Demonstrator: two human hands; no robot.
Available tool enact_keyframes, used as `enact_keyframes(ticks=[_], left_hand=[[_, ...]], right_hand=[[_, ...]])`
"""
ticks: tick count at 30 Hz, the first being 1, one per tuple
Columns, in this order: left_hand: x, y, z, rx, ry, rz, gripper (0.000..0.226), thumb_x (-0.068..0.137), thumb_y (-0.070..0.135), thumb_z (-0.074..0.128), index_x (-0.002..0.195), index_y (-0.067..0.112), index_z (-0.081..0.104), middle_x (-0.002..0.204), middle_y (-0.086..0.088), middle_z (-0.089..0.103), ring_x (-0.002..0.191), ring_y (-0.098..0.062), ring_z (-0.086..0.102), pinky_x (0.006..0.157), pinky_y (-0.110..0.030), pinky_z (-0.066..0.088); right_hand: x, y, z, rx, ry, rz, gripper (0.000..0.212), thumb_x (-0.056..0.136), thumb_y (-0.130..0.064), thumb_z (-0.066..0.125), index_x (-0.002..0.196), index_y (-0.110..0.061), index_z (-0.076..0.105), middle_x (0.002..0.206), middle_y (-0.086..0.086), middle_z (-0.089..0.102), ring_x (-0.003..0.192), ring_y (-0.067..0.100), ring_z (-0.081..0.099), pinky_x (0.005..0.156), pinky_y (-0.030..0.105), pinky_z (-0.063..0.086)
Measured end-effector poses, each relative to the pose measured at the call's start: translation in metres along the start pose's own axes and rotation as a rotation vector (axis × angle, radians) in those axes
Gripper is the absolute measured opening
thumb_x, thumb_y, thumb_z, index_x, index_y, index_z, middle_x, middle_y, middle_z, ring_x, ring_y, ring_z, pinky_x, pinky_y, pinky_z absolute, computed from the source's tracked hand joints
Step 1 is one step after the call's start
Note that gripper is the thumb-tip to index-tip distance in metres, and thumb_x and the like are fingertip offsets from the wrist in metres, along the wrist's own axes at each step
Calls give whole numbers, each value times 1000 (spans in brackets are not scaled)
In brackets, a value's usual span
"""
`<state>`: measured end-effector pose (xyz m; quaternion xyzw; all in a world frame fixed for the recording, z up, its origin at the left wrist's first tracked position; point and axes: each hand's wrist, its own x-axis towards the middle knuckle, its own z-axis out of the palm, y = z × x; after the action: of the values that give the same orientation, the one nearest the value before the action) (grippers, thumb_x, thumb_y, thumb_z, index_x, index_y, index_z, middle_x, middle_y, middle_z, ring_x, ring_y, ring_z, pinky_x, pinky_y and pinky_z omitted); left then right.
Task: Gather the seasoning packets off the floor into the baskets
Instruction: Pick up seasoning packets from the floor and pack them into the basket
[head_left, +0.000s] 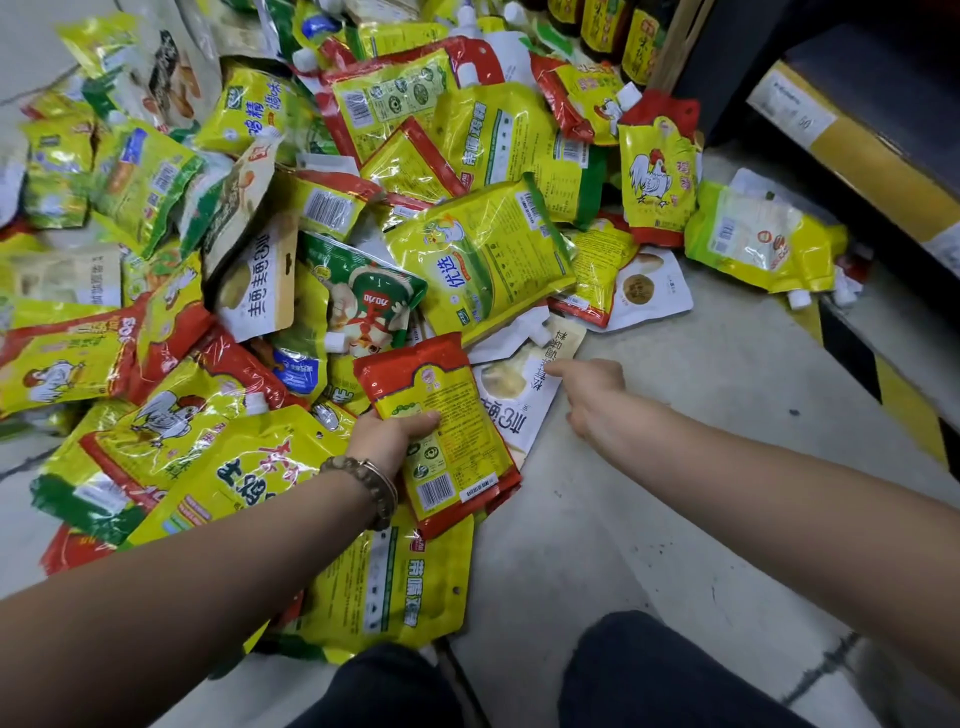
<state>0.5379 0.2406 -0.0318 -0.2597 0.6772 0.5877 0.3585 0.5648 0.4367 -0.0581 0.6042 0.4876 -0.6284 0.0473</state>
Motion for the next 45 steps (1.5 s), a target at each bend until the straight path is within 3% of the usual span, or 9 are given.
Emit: enact_keyframes(ticks=[3,6,11,16,21,29,35,39,45], left_hand=[[1,-1,0,-11,-6,20,15,80,2,69,81,11,57,85,-12,69,77,-30,67,79,-48,53],[1,-2,0,-6,-22,17,13,79,3,70,82,11,60,88,-13,71,80,-31,68,81,-51,53],[3,1,-5,-53,-43,8,12,80,9,70,88,11,61,82,-9,73,78,-30,69,79,-49,55],[4,5,-8,-67,-74,-28,13,84,19,68,92,12,60,76,-7,73,73,-28,70,72,-44,56],[6,9,-4,-44,-90,-66,83,63,42,82,131,9,48,105,-13,70,86,-32,70,80,-55,54],[4,7,23,-96,-239,-33,116,28,72,82,124,13,56,117,-12,66,103,-33,65,95,-51,47],[-16,17,28,-141,-244,33,36,73,8,73,109,5,64,107,-18,69,96,-34,66,90,-48,51],[-5,13,15,-118,-149,29,29,75,6,73,104,5,67,100,-16,71,93,-33,68,91,-48,51],[4,7,1,-67,-107,12,31,74,-3,71,104,4,66,102,-18,69,94,-36,66,88,-49,51]], right_hand=[[3,-2,16,39,-9,-22,50,72,-7,75,117,0,54,94,12,59,85,30,61,74,39,53],[1,-6,23,47,5,-17,40,80,-6,72,115,4,55,100,12,58,100,28,60,80,35,49],[14,2,7,73,6,-81,8,83,-5,68,86,0,63,112,19,66,85,26,62,82,44,52],[10,8,-54,230,15,-253,16,89,4,53,102,-1,61,94,16,66,68,21,63,68,36,54],[-8,-12,-104,264,-75,-361,18,87,3,54,90,-13,61,83,9,71,72,25,69,69,44,56],[-44,-20,-42,68,-387,-442,24,86,8,54,94,-14,56,90,12,67,72,23,66,74,43,54],[-42,-26,2,-311,-380,-641,31,88,-2,59,116,-13,55,107,10,65,93,24,64,80,36,52],[-18,-78,26,-730,-317,-972,54,87,-15,65,137,-16,45,122,6,54,104,17,52,88,27,42],[12,-146,68,-1668,-282,-1170,92,70,-45,77,145,-26,28,148,11,33,136,32,32,111,46,24]])
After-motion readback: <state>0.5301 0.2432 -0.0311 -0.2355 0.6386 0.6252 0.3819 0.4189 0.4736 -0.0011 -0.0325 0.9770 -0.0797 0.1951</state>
